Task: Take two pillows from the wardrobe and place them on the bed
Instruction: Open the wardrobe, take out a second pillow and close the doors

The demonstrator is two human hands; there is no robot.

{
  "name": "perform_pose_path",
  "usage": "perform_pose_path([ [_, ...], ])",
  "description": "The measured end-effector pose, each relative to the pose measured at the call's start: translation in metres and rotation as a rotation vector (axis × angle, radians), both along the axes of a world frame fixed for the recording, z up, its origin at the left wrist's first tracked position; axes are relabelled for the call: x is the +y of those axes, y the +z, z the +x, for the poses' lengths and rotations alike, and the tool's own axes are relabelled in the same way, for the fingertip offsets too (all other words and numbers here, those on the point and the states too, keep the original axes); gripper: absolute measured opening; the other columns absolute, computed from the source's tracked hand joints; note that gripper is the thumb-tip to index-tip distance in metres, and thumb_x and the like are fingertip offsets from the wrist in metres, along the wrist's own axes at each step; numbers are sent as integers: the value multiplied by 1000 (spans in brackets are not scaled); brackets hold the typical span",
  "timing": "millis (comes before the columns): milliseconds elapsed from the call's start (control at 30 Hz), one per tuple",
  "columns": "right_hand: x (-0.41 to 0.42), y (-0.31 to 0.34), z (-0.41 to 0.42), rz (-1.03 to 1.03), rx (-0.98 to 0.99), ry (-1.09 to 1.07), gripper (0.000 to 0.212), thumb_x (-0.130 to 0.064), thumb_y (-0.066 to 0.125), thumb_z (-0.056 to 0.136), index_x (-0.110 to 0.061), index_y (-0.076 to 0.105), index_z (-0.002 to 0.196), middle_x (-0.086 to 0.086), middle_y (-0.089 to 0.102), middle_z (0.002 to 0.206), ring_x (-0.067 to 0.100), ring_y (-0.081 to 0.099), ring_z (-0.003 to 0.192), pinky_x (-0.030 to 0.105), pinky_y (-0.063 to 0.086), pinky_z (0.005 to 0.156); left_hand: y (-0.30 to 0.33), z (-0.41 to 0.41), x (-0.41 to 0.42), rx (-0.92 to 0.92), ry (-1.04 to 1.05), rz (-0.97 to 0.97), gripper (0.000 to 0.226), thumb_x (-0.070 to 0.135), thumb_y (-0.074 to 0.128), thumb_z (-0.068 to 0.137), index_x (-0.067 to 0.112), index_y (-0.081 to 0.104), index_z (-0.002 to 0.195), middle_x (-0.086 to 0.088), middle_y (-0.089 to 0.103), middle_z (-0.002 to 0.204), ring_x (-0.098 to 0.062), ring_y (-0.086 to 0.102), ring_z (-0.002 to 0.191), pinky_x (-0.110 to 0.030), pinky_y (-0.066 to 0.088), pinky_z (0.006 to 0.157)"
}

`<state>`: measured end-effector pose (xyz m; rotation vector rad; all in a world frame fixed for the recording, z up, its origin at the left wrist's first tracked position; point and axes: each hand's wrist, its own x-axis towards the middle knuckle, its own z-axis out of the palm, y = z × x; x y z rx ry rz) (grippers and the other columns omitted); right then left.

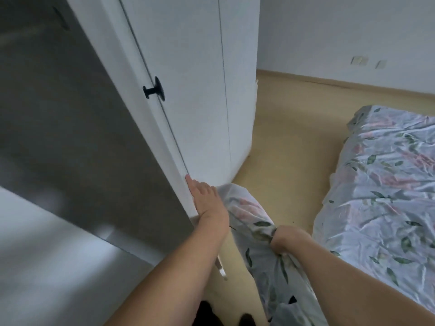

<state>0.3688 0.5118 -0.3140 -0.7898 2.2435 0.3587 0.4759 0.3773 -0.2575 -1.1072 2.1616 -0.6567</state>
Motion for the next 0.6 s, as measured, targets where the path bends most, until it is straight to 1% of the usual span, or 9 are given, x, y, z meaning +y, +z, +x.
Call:
perform_pose_path([
  [67, -12, 0, 10, 5, 0, 45, 39, -21, 54, 77, -16, 59, 115, 4, 62, 111, 25, 60, 104, 33, 48, 81, 1, 20, -8, 8, 2, -3, 69, 48, 26, 99, 12, 5, 154, -18, 9, 160, -48, 4, 144, -79, -25, 88],
  [133, -25, 1, 21, 6, -3, 86, 38, -21, 56, 76, -16, 60, 113, 4, 62, 107, 25, 61, 103, 33, 49, 81, 1, 41, -16, 13, 0, -6, 73, 50, 27, 97, 12, 3, 154, -18, 3, 161, -48, -2, 144, -78, -30, 84],
  [167, -32, 2, 27, 8, -5, 111, 38, -20, 56, 76, -15, 60, 113, 5, 62, 108, 26, 61, 103, 33, 49, 82, 0, 53, -20, 15, 8, -7, 74, 51, 28, 96, 12, 1, 154, -19, -1, 161, -49, -5, 144, -77, -32, 84],
  [267, -51, 4, 42, 25, -14, 210, 40, -18, 56, 77, -12, 60, 116, 7, 62, 115, 27, 60, 105, 33, 49, 86, -4, 87, -35, 79, 71, -20, 80, 50, 32, 94, 14, -11, 152, -19, -20, 158, -49, -24, 140, -69, -36, 88],
  [333, -64, 6, 57, 61, -21, 300, 42, -20, 56, 78, -12, 59, 120, 7, 62, 119, 27, 60, 108, 33, 49, 90, -6, 111, -44, 146, 146, -37, 84, 53, 30, 93, 14, -19, 149, -19, -31, 154, -45, -35, 136, -63, -38, 92],
  [400, -74, 8, 69, 111, -32, 415, 45, -22, 56, 82, -10, 55, 126, 10, 60, 125, 27, 59, 112, 33, 48, 92, -7, 130, -51, 192, 214, -60, 81, 50, 26, 93, 13, -21, 148, -18, -35, 153, -40, -38, 136, -63, -39, 91],
  [500, -93, 8, 91, 162, -36, 550, 48, -24, 59, 86, -7, 53, 130, 11, 58, 128, 27, 59, 114, 32, 47, 92, -9, 160, -63, 195, 296, -86, 76, 40, 25, 94, 12, -22, 147, -15, -33, 154, -34, -35, 139, -69, -37, 88],
  [600, -108, 9, 111, 193, -69, 666, 50, -27, 63, 88, -7, 51, 132, 11, 58, 131, 27, 58, 115, 32, 45, 94, -8, 180, -75, 179, 282, -73, 73, 26, 26, 95, 11, -21, 148, -12, -35, 153, -31, -35, 140, -70, -37, 84],
])
